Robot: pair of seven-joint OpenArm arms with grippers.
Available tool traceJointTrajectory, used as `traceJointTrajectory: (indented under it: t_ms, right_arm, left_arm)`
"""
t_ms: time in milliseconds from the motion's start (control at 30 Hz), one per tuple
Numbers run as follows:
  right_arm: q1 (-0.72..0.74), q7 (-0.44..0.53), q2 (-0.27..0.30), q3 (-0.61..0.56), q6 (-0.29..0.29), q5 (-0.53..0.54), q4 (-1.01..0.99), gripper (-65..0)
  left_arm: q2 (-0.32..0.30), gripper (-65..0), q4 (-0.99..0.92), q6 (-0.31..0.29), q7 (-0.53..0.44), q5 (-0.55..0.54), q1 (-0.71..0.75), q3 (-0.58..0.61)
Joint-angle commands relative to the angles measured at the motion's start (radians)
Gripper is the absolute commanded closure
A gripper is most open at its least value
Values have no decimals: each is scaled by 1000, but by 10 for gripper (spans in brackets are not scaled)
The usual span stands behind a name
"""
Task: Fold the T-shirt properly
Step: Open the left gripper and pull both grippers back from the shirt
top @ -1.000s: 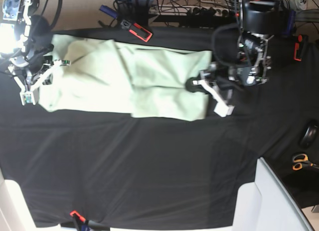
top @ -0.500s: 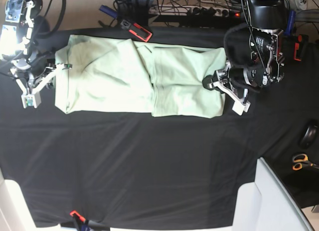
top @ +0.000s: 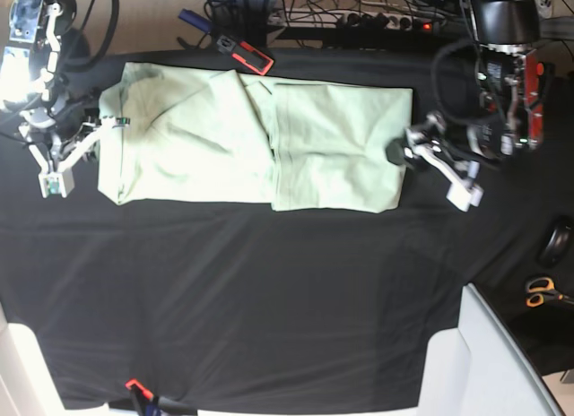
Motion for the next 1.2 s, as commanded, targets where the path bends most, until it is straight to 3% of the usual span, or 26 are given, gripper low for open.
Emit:
traceJointTrajectory:
  t_ms: [0,133,233,333,433,533,567,633,733,867,967,1033,1167]
  right_arm:
    - [6,20,8,2,0,6,15,-7]
    - [6,23,-4,2,0,6,15,-9]
    - [6,24,-15,20,0,10,15,-10]
    - [6,26,-43,89,5,97,9,-12]
    - [7,20,-40,163,114,249,-45,-45]
    - [7,18,-21,190,187,330,-110,-177]
    - [7,18,-17,190,201,347,-135,-239]
    - [6,18,-13,193,224,379,-173,-373]
    - [4,18,-12,198,307,416,-230,-505]
    - [26,23,28,195,378,418,-310,-519]
    - [59,24,74,200,418,419,-408,-527]
    - [81,24,114,200,418,424,-474,-528]
    - [113,18,161,200,418,425,-563,-530]
  left_arm:
    - [-22,-440,62,-3,18,-19,-13,-40]
    - [-28,-440,198,-3,88,-16,31,-235]
    - [-41,-435,277,-3,90,0,96,-376]
    - [-38,-415,333,-3,85,132,156,-447]
    - [4,-274,396,-6,25,322,211,-472]
    - [58,-24,447,-6,-90,458,268,-469]
    - [78,0,455,-6,-120,492,280,-467]
    - [108,0,461,-8,-162,540,292,-465]
    - [130,0,461,-8,-174,552,300,-462]
    - [131,0,465,-23,-176,552,301,-461]
    - [128,0,465,-109,-174,552,303,-470]
    - [128,0,464,-137,-171,557,303,-470]
    - [128,0,461,-138,-171,558,303,-470]
